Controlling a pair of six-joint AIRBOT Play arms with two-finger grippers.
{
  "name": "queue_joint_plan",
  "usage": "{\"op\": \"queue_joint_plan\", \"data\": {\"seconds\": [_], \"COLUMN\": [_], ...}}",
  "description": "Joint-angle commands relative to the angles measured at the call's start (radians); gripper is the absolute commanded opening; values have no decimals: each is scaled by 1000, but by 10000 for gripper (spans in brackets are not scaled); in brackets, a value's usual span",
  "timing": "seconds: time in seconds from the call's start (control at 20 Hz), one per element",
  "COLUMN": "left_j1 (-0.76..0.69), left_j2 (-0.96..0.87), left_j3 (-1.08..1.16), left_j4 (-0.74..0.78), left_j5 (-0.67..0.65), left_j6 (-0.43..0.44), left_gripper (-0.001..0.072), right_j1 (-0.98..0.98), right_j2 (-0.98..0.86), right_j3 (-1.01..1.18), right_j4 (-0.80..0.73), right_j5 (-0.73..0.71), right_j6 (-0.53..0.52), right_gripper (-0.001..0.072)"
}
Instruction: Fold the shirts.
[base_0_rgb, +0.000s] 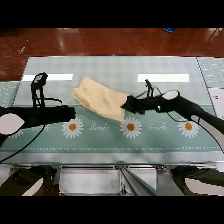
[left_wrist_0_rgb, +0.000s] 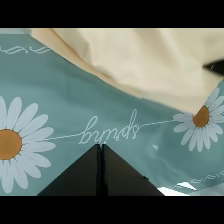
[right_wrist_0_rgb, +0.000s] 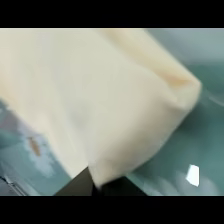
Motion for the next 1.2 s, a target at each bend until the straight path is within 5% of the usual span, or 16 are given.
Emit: {"op": "queue_joint_plan", "data": {"seconds": [0.0,0.25,0.5,1.15], "left_j1": [0,0,0,0], "left_j2": [-9,-13,-12,-12], "left_j3": [0,0,0,0], "left_j4": [-8,-26,-28,-50], "left_j5": [0,-1,-1,-1], "left_j6": [0,0,0,3], "left_gripper": [19,19,19,19], "right_j1": [10,-67,-264,-999], "right_j2": [-17,-17,-11,118], "right_j3": [264,710,984,1053], "right_j4": [-103,-406,-538,-645], "right_j5": [61,144,374,932], "right_j6": [20,237,335,412], "right_gripper": [19,19,19,18]}}
